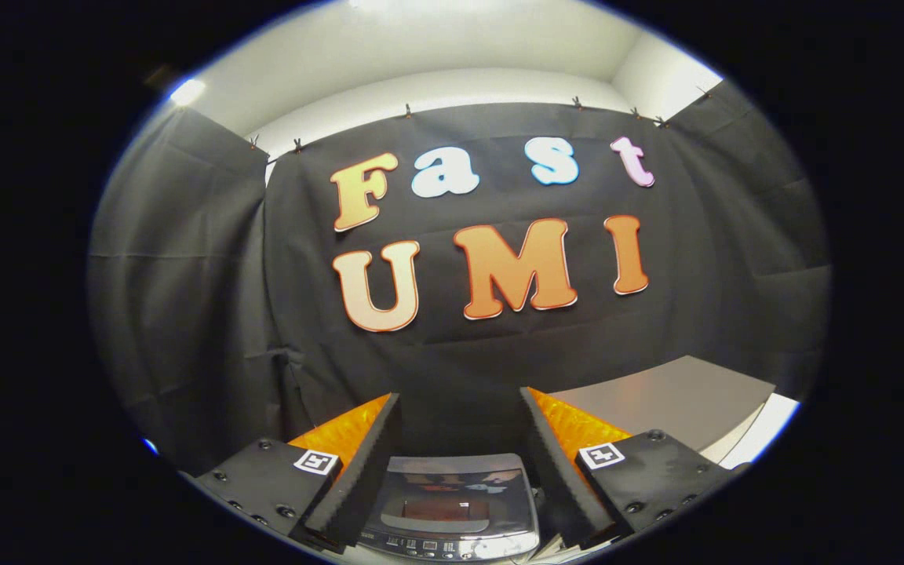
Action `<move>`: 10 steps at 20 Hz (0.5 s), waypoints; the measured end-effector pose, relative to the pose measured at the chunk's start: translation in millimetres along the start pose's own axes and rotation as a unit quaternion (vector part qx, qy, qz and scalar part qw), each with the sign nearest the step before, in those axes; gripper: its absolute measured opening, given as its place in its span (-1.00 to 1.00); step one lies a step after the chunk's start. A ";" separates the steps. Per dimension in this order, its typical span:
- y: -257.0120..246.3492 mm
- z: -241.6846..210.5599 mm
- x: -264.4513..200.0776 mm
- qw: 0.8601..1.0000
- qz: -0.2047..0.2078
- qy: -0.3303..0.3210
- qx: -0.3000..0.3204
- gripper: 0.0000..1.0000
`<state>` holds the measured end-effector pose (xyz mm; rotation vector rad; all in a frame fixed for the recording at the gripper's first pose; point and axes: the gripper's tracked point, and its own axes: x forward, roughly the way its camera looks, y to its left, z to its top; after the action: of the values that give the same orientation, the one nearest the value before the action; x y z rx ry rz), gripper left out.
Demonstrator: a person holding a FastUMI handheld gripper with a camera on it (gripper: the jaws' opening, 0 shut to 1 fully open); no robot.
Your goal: Put the clothes into the washing machine and then close the washing machine lid.
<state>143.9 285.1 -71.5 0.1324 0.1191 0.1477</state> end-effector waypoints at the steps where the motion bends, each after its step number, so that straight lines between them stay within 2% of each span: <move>1: -2.5 4.2 -14.2 1.000 -0.004 -0.002 -0.002 0.91; 6: -26.8 25.9 -63.5 0.999 -0.024 -0.018 -0.033 0.91; 10: -42.5 24.1 -85.9 0.999 -0.035 -0.016 -0.038 0.91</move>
<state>68.5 227.2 -44.4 0.0555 0.0870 0.0798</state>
